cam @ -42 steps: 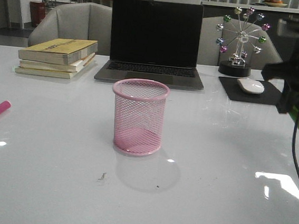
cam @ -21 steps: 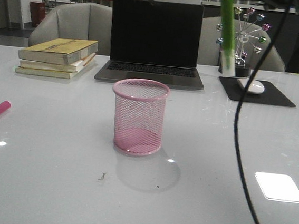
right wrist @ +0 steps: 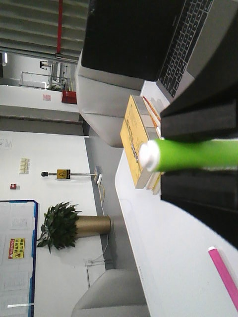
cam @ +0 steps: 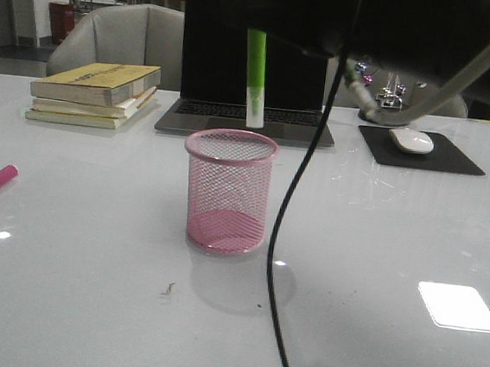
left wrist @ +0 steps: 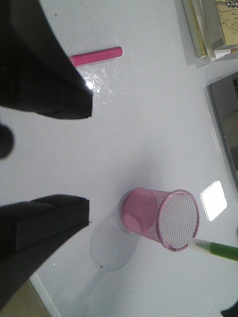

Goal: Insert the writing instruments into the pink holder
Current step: 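Lower the green marker into the holder and open the right gripper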

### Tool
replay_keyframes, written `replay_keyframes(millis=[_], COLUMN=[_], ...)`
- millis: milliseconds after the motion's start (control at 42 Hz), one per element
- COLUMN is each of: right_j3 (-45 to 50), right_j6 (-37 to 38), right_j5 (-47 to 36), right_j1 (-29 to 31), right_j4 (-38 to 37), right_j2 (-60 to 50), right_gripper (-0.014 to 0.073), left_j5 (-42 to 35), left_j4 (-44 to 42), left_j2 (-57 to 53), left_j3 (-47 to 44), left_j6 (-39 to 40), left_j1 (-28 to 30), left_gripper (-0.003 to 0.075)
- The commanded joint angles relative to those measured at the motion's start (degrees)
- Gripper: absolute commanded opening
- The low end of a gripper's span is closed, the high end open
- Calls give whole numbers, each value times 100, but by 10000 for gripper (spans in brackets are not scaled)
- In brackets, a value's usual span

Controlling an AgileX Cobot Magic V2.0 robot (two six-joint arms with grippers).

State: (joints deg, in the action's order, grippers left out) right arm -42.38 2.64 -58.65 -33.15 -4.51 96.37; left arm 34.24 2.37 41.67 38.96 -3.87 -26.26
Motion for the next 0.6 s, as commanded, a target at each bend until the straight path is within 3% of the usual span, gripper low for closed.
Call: replay_keyframes(millis=[0, 143, 381, 572], right_j3=[-211, -211, -211, -211], right_j6=[-59, -36, -4, -4], right_j5=[-661, -559, -156, -15], right_j1=[-6, -6, -6, -6], right_j4=[-98, -164, -164, -159], right_j2=[95, 475, 694, 546], right_gripper=[114, 161, 374, 426], left_j5=[-417, -417, -417, -417], left_j4=[39, 39, 39, 39], left_j2=[6, 6, 6, 6], left_j3=[154, 154, 154, 154], left_j6=[-19, -19, -19, -19], left_j1=[-61, -61, -61, -61], left_gripper=[401, 401, 401, 401])
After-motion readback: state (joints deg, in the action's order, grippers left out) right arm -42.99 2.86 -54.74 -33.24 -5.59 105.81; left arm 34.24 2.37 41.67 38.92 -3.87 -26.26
